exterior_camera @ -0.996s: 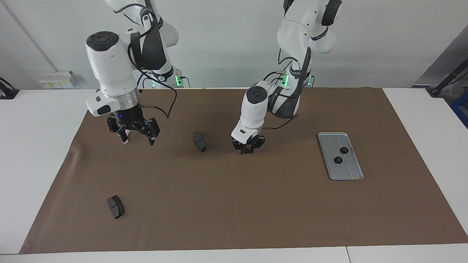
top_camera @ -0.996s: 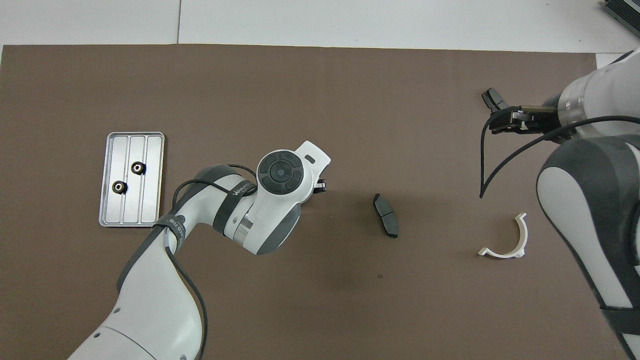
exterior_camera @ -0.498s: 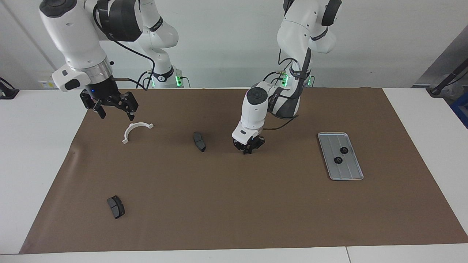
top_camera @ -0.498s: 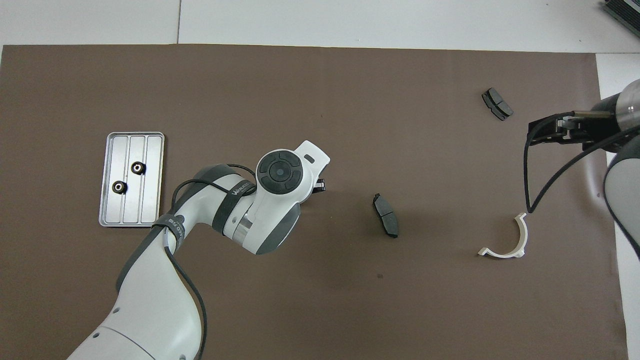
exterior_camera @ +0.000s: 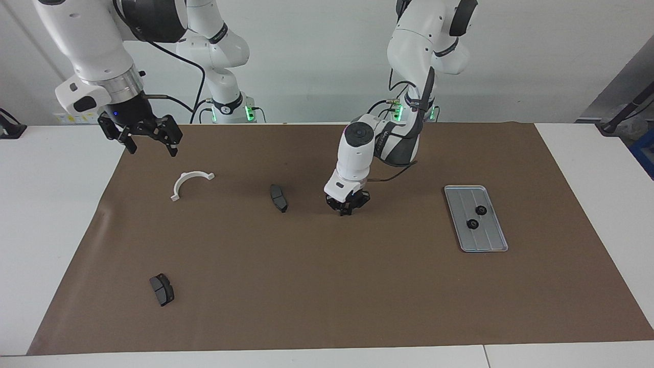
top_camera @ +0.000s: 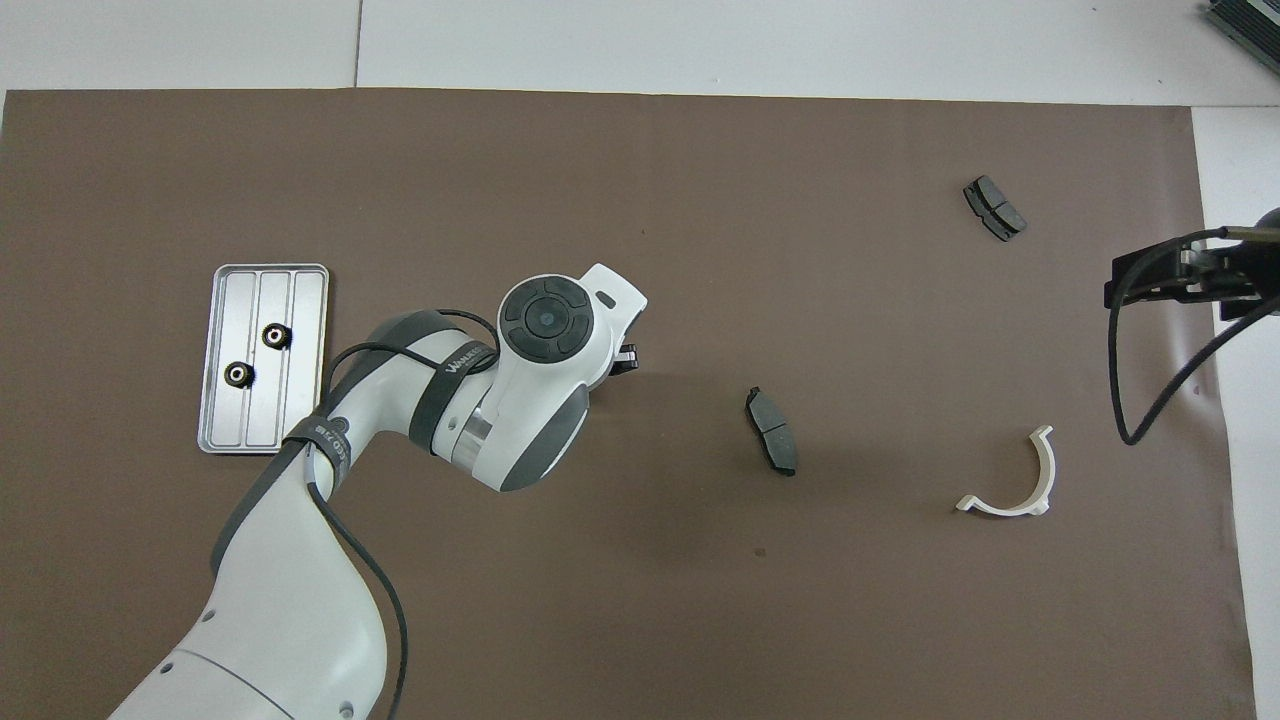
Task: Pick bearing gear from pile to tray
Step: 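Carry the bearing with the left gripper over the tray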
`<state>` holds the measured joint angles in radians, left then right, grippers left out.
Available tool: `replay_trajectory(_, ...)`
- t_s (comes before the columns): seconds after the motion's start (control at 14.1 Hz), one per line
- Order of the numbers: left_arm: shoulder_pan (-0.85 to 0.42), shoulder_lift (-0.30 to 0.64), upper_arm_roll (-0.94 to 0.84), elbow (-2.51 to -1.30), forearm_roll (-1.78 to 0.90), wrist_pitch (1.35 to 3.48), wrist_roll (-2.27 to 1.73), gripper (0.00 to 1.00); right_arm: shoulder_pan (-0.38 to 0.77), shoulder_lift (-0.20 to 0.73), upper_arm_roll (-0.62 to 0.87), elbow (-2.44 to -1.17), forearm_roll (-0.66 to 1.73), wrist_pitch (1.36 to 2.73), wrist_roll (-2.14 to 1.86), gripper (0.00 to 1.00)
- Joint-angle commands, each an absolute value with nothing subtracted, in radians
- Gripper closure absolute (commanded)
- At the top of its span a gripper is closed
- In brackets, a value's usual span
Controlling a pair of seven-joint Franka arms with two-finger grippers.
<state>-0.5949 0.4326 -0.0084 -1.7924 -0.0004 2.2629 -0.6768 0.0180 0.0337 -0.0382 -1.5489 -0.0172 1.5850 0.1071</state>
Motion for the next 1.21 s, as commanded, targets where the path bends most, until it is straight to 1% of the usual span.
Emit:
replay_trajectory(0.0, -0.542, 0.419, -0.009, -1.781, -0.006, 2.224, -0.652, 0.93, 0.012, -0.001, -0.021, -1.601, -0.015, 1.580, 0.089, 0.00)
replay_trajectory(0.28, -0.430, 0.367, -0.011, -1.808, -0.008, 2.171, -0.478, 0.93, 0.028, -0.005, -0.023, -1.588, -0.043, 1.575, 0.098, 0.00)
replay_trajectory(0.64, -0.260, 0.279, -0.009, -1.920, -0.008, 2.169, -0.185, 0.93, 0.026, -0.008, -0.023, -1.591, -0.029, 1.575, 0.110, 0.00)
replay_trajectory(0.85, -0.149, 0.255, -0.009, -1.965, -0.008, 2.174, 0.001, 0.93, 0.028, -0.009, -0.023, -1.592, -0.029, 1.571, 0.127, 0.00)
replay_trajectory(1.14, -0.028, 0.245, -0.009, -1.979, -0.008, 2.181, 0.202, 0.93, 0.029, -0.014, -0.021, -1.594, -0.028, 1.571, 0.132, 0.00)
